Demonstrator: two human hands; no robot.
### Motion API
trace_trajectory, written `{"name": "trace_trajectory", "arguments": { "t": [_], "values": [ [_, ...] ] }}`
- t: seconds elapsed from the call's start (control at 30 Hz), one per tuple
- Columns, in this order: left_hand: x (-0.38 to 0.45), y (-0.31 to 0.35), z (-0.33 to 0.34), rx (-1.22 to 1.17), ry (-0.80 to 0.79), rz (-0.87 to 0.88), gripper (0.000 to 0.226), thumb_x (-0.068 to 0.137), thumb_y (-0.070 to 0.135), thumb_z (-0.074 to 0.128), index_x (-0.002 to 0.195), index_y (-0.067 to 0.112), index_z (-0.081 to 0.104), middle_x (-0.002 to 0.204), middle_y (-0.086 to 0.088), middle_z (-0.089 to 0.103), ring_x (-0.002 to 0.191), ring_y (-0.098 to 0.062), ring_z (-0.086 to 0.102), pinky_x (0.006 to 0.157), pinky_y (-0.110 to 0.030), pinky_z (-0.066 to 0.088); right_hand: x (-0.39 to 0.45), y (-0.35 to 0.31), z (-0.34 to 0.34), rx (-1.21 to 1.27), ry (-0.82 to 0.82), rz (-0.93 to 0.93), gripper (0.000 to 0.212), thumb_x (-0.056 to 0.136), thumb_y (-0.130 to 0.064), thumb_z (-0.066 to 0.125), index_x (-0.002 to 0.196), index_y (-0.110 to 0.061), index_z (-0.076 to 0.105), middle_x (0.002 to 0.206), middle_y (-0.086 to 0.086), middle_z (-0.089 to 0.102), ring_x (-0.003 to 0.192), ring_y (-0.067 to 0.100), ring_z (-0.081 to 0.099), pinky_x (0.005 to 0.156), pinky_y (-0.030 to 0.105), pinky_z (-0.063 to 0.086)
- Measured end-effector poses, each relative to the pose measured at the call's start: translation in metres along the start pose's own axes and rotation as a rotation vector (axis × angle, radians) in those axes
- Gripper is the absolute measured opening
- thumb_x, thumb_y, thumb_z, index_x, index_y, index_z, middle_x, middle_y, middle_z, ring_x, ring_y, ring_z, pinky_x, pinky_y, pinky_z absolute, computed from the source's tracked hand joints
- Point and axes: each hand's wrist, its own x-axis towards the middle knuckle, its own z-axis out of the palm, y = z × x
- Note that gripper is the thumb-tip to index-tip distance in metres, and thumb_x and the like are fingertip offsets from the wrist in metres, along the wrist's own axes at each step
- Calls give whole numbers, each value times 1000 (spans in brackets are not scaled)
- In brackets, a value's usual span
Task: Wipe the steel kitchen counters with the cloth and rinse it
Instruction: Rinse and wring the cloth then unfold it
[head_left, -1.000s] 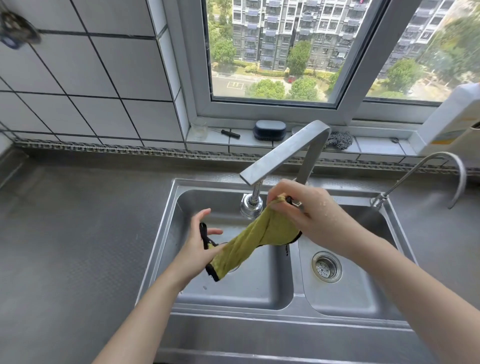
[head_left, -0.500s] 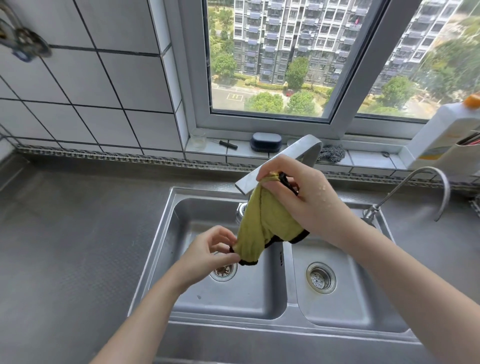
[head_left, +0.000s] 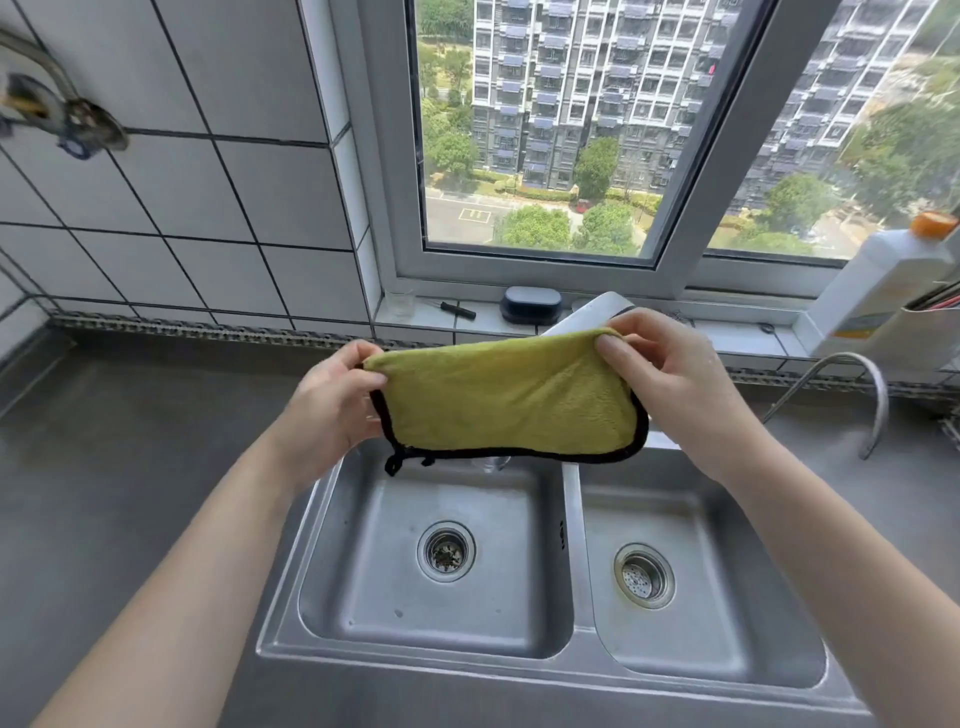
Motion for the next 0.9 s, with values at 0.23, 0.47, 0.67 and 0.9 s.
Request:
{"name": "trace_trajectory", "arguments": {
  "t": [0.23,0.47,0.67,0.9],
  "values": [
    [76,32,48,119,85,139,22,97,17,51,86,36,55,69,6,61,59,-12,59,48,-28,49,0,22,-11,144,234,91,14,102,-34,47,89,-36,52,67,-12,54,57,9,48,50,24,41],
    [144,11,64,385,101,-381,33,81,21,78,106,5,65,92,-9,70,77,-20,70,70,-32,59,-9,78,0,634,224,797,51,85,-2,68,127,-18,43,102,17,65,77,25,67,69,36,56],
    [144,-9,59,495,-89,-483,23,86,24,72,96,7,60,71,-5,63,57,-16,62,50,-25,50,0,87,15,665,40,980,65,73,-58,70,121,-15,60,115,11,59,91,25,58,72,33,51],
    [158,-3,72,347,43,-153,10,90,16,66,95,21,60,92,-7,64,65,-17,60,54,-26,50,15,79,33,831,-2,854,36,89,-36,63,120,-17,58,109,5,65,96,21,62,90,36,45]
  ]
}}
